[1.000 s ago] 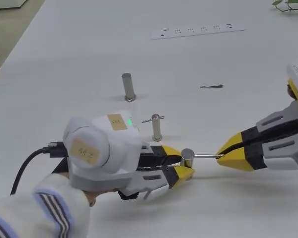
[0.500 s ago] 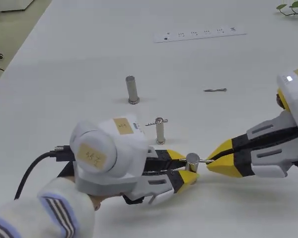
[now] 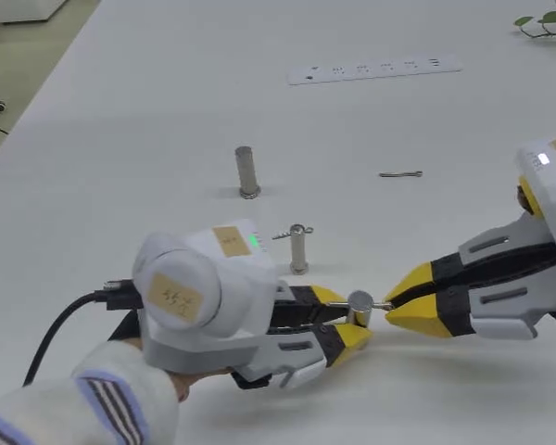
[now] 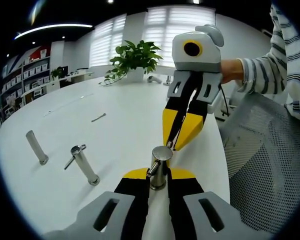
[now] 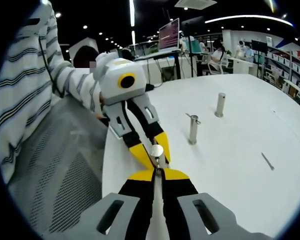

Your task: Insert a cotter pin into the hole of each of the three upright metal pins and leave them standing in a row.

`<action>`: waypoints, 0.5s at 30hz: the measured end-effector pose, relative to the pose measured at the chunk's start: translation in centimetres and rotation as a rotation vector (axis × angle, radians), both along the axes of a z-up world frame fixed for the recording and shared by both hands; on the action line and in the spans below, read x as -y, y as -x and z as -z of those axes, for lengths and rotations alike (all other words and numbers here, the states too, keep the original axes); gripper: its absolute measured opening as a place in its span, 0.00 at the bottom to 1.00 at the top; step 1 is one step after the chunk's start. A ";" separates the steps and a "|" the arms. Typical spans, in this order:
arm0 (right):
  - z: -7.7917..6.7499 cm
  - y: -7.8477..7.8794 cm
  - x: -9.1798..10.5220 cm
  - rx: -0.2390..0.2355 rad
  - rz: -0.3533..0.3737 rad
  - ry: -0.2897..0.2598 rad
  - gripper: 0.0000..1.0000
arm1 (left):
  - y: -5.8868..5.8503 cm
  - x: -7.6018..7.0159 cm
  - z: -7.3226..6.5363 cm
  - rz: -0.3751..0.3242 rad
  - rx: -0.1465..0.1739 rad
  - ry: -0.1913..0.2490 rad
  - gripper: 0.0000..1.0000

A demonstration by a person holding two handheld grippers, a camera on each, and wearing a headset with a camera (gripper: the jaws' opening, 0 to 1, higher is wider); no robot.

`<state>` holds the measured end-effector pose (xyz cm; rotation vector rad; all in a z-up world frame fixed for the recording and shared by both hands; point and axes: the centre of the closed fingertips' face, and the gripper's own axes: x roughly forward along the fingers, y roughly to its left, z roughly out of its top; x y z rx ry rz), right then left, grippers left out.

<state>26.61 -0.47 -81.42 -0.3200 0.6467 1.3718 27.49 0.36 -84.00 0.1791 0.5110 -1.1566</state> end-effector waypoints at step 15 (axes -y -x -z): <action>-0.2 -0.1 -0.1 -0.008 0.042 -0.023 0.04 | 0.0 0.0 0.0 -0.025 -0.022 0.021 0.12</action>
